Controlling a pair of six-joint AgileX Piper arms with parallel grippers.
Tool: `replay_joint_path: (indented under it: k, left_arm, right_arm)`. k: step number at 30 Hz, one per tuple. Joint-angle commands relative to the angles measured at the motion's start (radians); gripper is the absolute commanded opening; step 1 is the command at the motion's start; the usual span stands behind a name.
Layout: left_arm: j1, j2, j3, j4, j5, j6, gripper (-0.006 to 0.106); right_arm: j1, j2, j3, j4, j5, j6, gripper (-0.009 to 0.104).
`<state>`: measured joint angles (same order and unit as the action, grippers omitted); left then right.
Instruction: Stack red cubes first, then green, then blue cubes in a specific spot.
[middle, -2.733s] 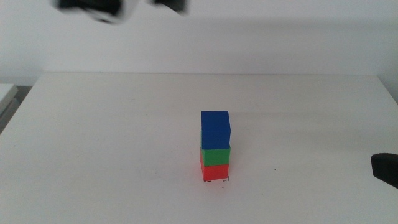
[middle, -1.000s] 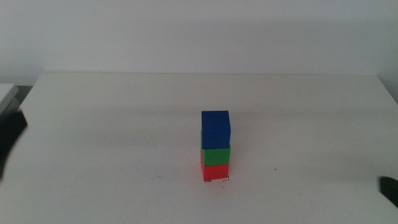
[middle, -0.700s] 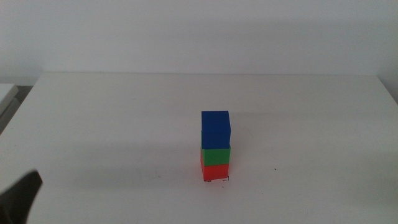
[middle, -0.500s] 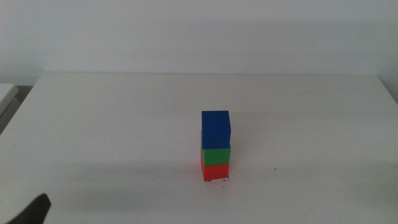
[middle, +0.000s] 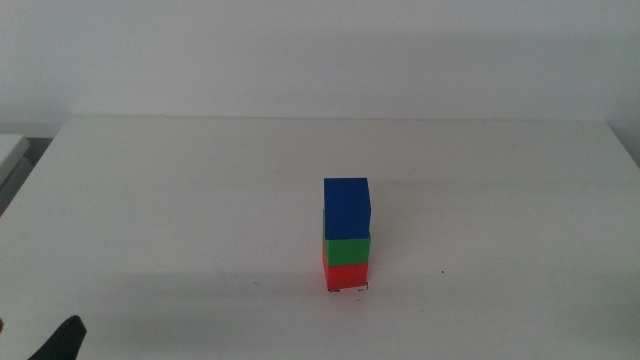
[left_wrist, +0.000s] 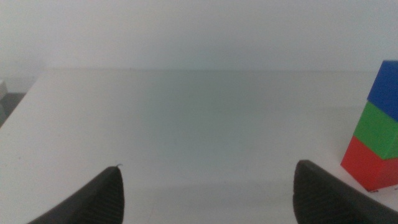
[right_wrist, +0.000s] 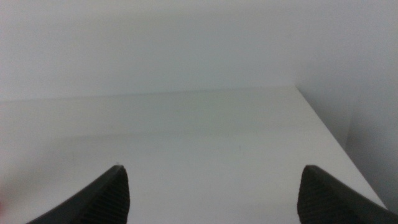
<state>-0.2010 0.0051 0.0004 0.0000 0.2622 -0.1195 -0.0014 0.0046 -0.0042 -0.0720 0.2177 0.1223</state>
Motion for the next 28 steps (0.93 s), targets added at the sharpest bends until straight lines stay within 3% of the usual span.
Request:
replay_joint_path:
  k: [1,9,19,28]
  left_arm:
    - [0.001,-0.005,0.000,0.000,-0.037,0.000,0.091]
    - [0.001,-0.005,0.000,0.000,-0.057,0.000,0.091]
    - [0.145,-0.005,0.000,0.000,-0.057,0.000,0.091]
    - [0.170,-0.005,0.000,0.000,-0.057,0.000,0.091]
  right_arm:
    - [-0.009,-0.005,0.004,-0.006,-0.037,-0.007,0.093]
    - [-0.009,-0.005,0.004,-0.002,-0.064,-0.007,0.093]
    - [-0.009,-0.005,0.004,-0.002,-0.064,-0.007,0.093]
    - [-0.009,-0.005,0.004,-0.002,-0.064,-0.007,0.093]
